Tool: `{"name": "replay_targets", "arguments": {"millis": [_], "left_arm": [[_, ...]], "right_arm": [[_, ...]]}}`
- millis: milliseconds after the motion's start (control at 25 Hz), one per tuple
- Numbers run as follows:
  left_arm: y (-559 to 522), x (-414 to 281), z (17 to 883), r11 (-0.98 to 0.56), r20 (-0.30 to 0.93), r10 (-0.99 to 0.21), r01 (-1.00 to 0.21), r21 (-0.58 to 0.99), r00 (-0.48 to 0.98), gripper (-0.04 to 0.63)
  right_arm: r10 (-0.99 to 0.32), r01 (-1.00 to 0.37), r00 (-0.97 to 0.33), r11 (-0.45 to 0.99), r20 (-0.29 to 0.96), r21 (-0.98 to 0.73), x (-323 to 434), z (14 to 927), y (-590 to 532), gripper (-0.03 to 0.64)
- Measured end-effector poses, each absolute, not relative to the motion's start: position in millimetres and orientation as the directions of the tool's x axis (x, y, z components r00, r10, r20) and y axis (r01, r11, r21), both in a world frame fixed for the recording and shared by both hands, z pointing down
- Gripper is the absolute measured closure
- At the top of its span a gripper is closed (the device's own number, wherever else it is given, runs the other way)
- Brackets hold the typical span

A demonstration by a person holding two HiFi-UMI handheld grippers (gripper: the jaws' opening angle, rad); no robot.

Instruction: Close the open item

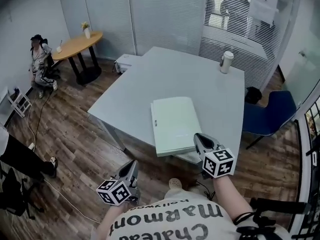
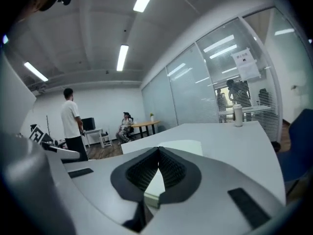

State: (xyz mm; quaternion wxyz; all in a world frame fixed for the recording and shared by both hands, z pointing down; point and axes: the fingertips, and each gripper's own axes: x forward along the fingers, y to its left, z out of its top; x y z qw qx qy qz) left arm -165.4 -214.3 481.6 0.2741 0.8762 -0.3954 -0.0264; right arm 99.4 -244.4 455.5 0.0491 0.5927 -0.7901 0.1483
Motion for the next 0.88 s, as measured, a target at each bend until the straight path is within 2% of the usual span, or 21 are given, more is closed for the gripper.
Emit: {"name": "replay_targets", "arguments": {"millis": [120,520,880], "left_arm": [[-192.1,-148.5,490.3,-0.548,0.241,-0.669,-0.686,0.479,0.703,0.577],[-135.4,-125.4,444.8,-0.610,0.153,-0.669,-0.655,0.447,0.727,0.577],[-45.1,-120.4,433.1,-0.547,0.118,-0.737,-0.690,0.473,0.665,0.577]], "right_arm": [[-0.926,-0.961,-0.268,0.238,0.266,-0.140,110.6,451.5,-209.5,0.621],[-0.953,-0.972,-0.234,0.223,0.194,-0.078,138.2,401.7,-128.9,0.621],[-0.934,-0.972,-0.234,0.230,0.270,-0.046,165.5,407.3,-25.6,0.621]]}}
